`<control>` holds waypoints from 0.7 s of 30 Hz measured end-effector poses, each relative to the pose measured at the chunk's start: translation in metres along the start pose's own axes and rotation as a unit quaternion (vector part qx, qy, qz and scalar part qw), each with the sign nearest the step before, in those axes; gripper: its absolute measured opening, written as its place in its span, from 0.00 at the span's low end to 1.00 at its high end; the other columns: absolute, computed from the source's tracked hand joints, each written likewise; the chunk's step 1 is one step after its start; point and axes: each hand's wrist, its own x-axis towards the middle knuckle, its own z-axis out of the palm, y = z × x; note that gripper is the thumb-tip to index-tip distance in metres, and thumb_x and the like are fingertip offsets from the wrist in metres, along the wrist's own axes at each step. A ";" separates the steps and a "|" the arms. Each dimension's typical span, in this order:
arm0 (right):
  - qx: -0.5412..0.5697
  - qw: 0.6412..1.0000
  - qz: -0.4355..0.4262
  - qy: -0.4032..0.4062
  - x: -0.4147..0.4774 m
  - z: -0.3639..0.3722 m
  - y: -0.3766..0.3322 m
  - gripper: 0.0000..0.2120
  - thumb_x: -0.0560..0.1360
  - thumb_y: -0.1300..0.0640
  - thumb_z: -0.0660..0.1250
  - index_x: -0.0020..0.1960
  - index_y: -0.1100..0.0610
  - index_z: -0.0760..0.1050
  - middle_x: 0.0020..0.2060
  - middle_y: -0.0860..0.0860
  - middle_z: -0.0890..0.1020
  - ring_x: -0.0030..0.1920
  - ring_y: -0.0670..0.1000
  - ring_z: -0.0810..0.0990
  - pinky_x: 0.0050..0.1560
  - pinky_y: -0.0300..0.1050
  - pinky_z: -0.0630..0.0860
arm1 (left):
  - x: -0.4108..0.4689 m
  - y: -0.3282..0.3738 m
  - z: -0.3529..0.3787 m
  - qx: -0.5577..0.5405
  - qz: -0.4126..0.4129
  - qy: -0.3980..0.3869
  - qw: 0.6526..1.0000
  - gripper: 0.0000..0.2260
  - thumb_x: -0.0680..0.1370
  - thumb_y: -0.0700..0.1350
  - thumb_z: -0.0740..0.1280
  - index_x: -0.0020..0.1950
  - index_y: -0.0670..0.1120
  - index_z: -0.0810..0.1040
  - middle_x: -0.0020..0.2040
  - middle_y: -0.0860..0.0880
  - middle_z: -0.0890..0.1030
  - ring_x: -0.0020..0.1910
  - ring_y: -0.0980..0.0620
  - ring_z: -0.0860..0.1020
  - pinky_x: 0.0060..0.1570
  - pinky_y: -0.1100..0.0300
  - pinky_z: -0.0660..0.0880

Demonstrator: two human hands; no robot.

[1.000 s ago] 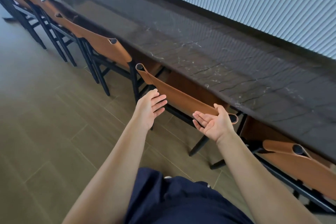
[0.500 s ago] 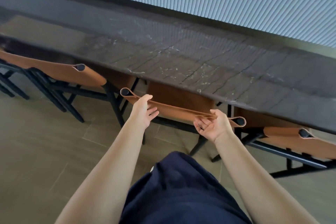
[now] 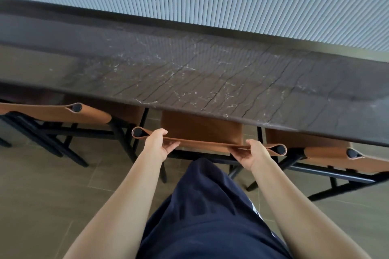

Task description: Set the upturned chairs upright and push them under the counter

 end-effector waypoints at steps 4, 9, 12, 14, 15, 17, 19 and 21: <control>0.009 1.000 -0.021 0.019 0.005 -0.003 -0.002 0.16 0.79 0.71 0.53 0.67 0.67 0.66 0.60 0.66 0.73 0.56 0.68 0.76 0.34 0.62 0.78 | 0.003 -0.004 0.012 0.032 0.001 0.027 0.999 0.12 0.77 0.30 0.60 0.59 0.37 0.71 0.55 0.36 0.75 0.44 0.39 0.78 0.33 0.48 0.78; 0.016 0.998 -0.044 0.037 0.009 -0.010 0.004 0.22 0.77 0.75 0.53 0.70 0.65 0.64 0.64 0.66 0.71 0.55 0.67 0.75 0.33 0.63 0.78 | 0.005 -0.007 0.016 0.040 0.017 0.054 0.998 0.13 0.76 0.28 0.58 0.58 0.37 0.70 0.51 0.37 0.75 0.45 0.38 0.78 0.35 0.46 0.78; 0.022 0.998 -0.048 0.046 0.008 -0.014 0.003 0.22 0.78 0.75 0.53 0.70 0.64 0.64 0.63 0.65 0.72 0.56 0.68 0.75 0.32 0.64 0.77 | 0.002 -0.010 0.020 0.051 0.016 0.073 0.996 0.12 0.76 0.28 0.58 0.57 0.38 0.71 0.52 0.36 0.76 0.41 0.38 0.78 0.38 0.46 0.79; 0.028 0.997 -0.053 0.053 0.008 -0.019 0.000 0.22 0.78 0.76 0.53 0.69 0.63 0.64 0.61 0.65 0.72 0.53 0.67 0.75 0.32 0.64 0.76 | -0.002 -0.014 0.023 0.054 0.013 0.075 0.996 0.11 0.76 0.28 0.59 0.57 0.38 0.71 0.50 0.36 0.77 0.41 0.38 0.78 0.39 0.46 0.79; 0.033 0.996 -0.055 0.055 0.008 -0.022 -0.001 0.21 0.78 0.76 0.53 0.68 0.62 0.65 0.61 0.65 0.72 0.53 0.67 0.75 0.32 0.64 0.76 | -0.003 -0.017 0.024 0.052 0.011 0.074 0.996 0.11 0.76 0.28 0.59 0.56 0.38 0.71 0.49 0.37 0.77 0.41 0.38 0.79 0.39 0.47 0.79; 0.044 0.996 -0.057 0.059 0.006 -0.029 -0.002 0.20 0.77 0.76 0.53 0.66 0.62 0.65 0.59 0.65 0.72 0.51 0.67 0.75 0.35 0.64 0.77 | -0.005 -0.023 0.027 0.048 0.005 0.074 0.996 0.10 0.76 0.28 0.59 0.53 0.39 0.71 0.46 0.37 0.77 0.43 0.37 0.79 0.39 0.47 0.79; 0.063 0.995 -0.054 0.063 0.005 -0.037 -0.003 0.21 0.77 0.76 0.54 0.68 0.63 0.65 0.60 0.65 0.72 0.51 0.66 0.75 0.41 0.66 0.77 | -0.007 -0.029 0.031 0.052 0.004 0.070 0.996 0.09 0.76 0.27 0.59 0.49 0.40 0.71 0.44 0.38 0.77 0.42 0.38 0.80 0.39 0.47 0.80; 0.068 0.994 -0.053 0.070 0.006 -0.041 -0.005 0.21 0.78 0.76 0.55 0.69 0.64 0.65 0.61 0.65 0.72 0.53 0.66 0.76 0.45 0.66 0.77 | -0.006 -0.030 0.037 0.049 0.011 0.067 0.997 0.09 0.75 0.27 0.59 0.47 0.40 0.71 0.45 0.38 0.76 0.43 0.37 0.80 0.42 0.46 0.80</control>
